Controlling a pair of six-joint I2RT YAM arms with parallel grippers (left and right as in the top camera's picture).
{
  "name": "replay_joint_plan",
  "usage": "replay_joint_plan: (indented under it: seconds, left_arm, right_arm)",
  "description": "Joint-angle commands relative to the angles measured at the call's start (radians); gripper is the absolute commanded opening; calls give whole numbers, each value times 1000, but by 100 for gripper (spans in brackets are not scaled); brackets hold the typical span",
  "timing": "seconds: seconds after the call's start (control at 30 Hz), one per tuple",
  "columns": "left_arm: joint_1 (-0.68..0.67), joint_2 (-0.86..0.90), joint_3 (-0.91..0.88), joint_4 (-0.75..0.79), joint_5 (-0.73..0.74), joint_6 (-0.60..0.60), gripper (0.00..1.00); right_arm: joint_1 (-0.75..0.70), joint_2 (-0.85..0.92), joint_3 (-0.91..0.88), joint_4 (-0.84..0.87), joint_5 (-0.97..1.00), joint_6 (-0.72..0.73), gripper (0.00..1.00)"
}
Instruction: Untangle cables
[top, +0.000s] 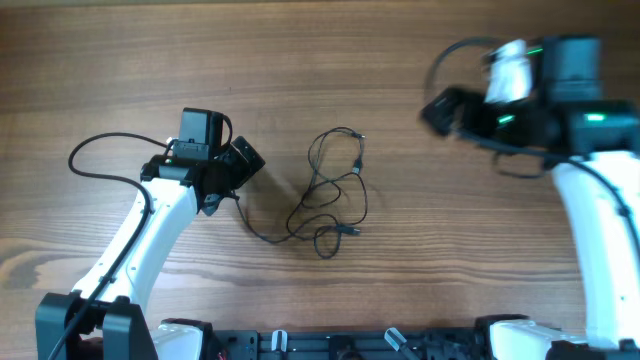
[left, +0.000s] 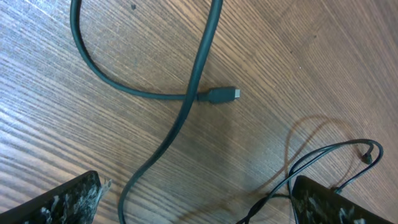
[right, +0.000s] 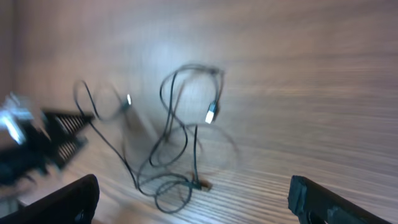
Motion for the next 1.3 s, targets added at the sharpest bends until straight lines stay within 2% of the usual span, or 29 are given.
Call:
replay_joint_plan:
  seconds: [0.0, 0.17, 0.4, 0.5, 0.67, 0.73, 0.77, 0.87, 0.93, 0.97, 1.03, 1.1, 1.17, 1.27]
  left_arm:
    - [-6, 5, -6, -4, 1, 5, 100]
    - [-6, 5, -6, -20, 1, 5, 100]
    - [-6, 5, -6, -19, 1, 5, 100]
    - [-6, 5, -6, -28, 1, 5, 100]
    - [-6, 5, -6, -82, 1, 5, 100]
    - [-6, 5, -6, -91, 1, 5, 86]
    - [-6, 5, -6, -95, 5, 5, 73]
    - [-6, 5, -6, -109, 39, 5, 64]
    - [-6, 5, -6, -117, 64, 5, 62]
    - [-6, 5, -6, -120, 73, 5, 62]
    - [-15, 5, -6, -121, 80, 5, 59]
    - [-39, 5, -6, -121, 90, 5, 53]
    - [-68, 5, -6, -121, 90, 5, 41]
    - [-124, 5, -6, -120, 90, 5, 37]
  right_arm:
    - [121, 47, -154, 72, 19, -40, 100]
    - [223, 106, -310, 252, 19, -15, 97]
    - [340, 198, -399, 461, 55, 47, 91]
    - [360, 248, -404, 486, 122, 129, 87]
    - [364, 324, -404, 492, 122, 192, 81]
    - [364, 338, -404, 496, 117, 202, 77]
    - [364, 343, -404, 497, 118, 203, 73]
    - [364, 344, -404, 498, 117, 220, 66]
    - [364, 344, -404, 499, 92, 220, 63]
    - [364, 344, -404, 499, 82, 220, 60]
    - [364, 344, -404, 501, 64, 220, 47]
    - [364, 344, -404, 505, 65, 220, 24]
    - [364, 344, -404, 507, 64, 220, 6]
    - [364, 343, -404, 512, 64, 217, 4]
